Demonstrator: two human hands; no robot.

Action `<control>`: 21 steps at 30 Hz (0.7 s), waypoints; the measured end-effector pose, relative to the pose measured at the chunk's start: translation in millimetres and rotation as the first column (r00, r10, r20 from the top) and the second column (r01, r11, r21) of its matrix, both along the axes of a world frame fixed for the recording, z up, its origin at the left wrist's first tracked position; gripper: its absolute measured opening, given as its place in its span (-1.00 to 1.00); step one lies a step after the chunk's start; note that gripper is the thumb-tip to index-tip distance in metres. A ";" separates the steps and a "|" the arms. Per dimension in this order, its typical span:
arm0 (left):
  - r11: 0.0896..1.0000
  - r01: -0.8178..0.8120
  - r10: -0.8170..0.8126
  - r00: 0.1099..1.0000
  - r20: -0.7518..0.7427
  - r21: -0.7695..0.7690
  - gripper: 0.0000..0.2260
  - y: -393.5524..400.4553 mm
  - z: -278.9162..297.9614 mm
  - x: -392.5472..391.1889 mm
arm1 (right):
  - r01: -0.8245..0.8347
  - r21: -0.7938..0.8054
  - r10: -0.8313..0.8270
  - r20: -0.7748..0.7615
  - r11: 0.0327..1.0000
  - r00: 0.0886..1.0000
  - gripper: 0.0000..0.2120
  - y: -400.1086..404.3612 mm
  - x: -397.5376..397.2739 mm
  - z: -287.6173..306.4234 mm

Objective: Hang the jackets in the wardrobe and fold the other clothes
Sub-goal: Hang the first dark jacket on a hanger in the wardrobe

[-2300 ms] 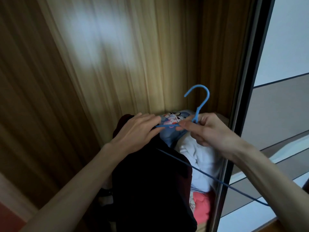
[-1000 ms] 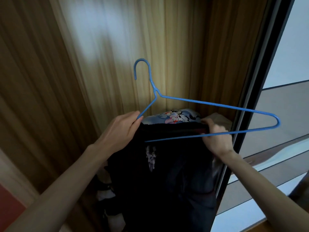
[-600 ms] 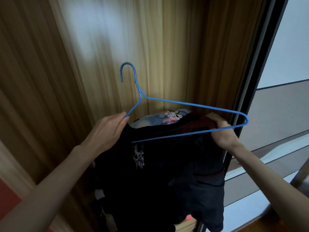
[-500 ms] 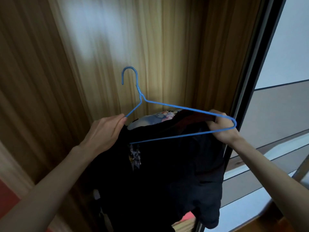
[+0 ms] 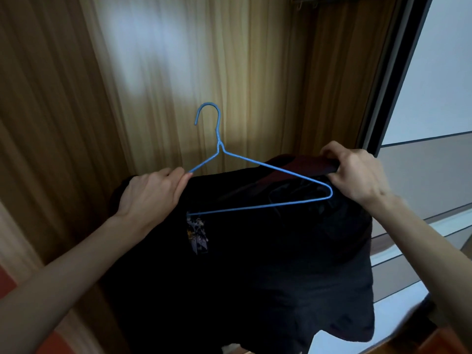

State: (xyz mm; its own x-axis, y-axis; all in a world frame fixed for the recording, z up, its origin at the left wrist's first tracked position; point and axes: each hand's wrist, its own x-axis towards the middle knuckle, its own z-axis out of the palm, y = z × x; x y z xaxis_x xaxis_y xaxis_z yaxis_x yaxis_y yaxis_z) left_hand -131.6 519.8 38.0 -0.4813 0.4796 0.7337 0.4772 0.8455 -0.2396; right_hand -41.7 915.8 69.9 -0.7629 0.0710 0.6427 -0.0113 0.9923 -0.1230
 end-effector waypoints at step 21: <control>0.984 0.148 -0.151 0.988 0.023 0.099 -0.59 0.7 10.1 10.7 | -0.186 -0.844 0.237 -0.072 0.503 0.969 -0.78 18.8 -6.2 10.0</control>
State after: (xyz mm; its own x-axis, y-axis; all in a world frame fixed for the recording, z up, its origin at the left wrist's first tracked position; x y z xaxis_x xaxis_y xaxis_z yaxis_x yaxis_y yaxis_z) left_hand -120.9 520.6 48.1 -0.4323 0.4753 0.7663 0.6059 0.7825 -0.1435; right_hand -48.0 934.7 79.9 -0.8577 0.3888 0.3364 -0.1749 0.3947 -0.9020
